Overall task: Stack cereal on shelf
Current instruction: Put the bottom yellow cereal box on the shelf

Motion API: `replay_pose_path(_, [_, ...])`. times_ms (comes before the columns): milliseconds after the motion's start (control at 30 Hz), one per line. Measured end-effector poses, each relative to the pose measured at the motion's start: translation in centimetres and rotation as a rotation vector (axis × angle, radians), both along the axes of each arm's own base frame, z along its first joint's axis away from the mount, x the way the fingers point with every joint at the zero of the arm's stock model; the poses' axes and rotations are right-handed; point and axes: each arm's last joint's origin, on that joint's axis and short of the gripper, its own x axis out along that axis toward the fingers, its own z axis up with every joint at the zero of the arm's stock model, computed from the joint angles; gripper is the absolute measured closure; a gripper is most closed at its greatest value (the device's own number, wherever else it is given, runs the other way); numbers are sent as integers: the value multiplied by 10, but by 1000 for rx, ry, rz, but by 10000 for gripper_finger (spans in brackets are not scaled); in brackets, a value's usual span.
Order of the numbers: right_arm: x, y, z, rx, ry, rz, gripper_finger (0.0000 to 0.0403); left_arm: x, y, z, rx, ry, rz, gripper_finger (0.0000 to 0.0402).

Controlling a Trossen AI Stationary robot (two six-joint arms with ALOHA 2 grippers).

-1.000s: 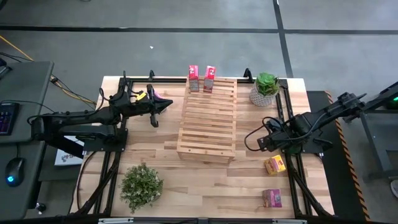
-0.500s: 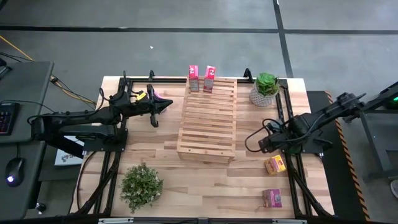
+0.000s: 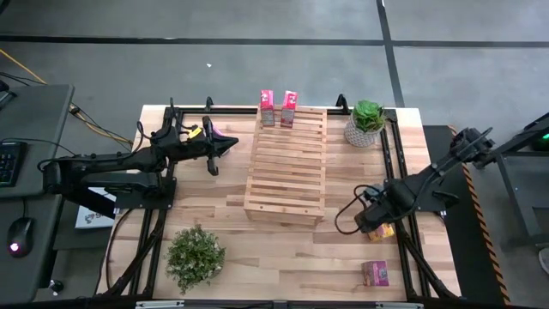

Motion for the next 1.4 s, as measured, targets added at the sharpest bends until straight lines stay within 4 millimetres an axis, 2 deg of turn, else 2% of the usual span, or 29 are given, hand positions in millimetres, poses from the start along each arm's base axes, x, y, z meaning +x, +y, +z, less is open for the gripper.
replay_pose_path(367, [-9, 22, -10, -73, 63, -13, 107, 0, 0, 0, 0, 0, -1, 398])
replay_pose_path(633, [-4, 22, -11, -144, -40, 14, 107, 0, 0, 2, 7, -19, -3, 398])
replay_pose_path(1067, [4, 29, -11, -66, -128, 40, 107, 0, 0, 2, 7, -19, -3, 398])
replay_pose_path(1400, [6, 33, -10, -2, -133, 48, 107, 0, 0, 2, 7, -19, -4, 398])
